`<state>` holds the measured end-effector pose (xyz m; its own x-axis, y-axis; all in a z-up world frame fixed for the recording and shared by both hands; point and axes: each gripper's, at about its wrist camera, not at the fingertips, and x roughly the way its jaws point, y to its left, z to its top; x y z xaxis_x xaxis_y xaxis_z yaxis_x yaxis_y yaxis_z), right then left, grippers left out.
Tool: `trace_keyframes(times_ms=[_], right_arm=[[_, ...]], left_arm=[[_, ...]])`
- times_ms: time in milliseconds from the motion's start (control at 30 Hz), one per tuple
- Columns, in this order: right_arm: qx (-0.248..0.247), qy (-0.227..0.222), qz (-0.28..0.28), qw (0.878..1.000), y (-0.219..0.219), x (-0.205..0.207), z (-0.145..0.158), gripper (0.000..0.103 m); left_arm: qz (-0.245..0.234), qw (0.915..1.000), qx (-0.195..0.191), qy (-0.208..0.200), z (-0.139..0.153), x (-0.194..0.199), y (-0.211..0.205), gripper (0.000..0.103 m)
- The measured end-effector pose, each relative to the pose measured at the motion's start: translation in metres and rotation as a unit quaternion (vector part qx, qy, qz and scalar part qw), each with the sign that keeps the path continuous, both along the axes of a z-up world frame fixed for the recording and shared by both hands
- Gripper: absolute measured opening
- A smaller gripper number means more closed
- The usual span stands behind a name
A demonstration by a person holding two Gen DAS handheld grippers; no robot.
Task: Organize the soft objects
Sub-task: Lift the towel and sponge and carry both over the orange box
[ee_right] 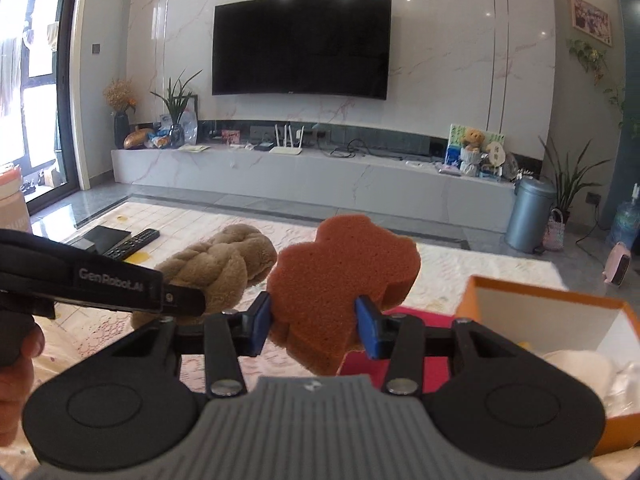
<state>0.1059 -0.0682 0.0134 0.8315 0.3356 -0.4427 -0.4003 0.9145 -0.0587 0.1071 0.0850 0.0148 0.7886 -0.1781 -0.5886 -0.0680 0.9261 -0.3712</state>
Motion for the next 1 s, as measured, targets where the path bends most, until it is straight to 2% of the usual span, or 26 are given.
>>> trace_keyframes(times_ms=[367, 667, 800, 1000], right_arm=[[-0.053, -0.046, -0.033, 0.997, -0.097, -0.003, 0.044, 0.045], [-0.108, -0.067, -0.049, 0.991, -0.153, 0.011, 0.055, 0.045], [-0.1, -0.029, -0.053, 0.993, -0.182, 0.036, 0.052, 0.045], [-0.089, 0.044, -0.053, 0.994, -0.222, 0.086, 0.031, 0.045]], left_arm=[[-0.099, 0.9944, 0.009, -0.036, 0.035, 0.031, -0.096, 0.033], [-0.173, 0.984, 0.032, -0.029, 0.036, 0.08, -0.167, 0.033], [-0.198, 0.9794, 0.039, -0.003, 0.029, 0.11, -0.188, 0.033], [-0.226, 0.9702, 0.077, 0.044, 0.005, 0.151, -0.224, 0.033]])
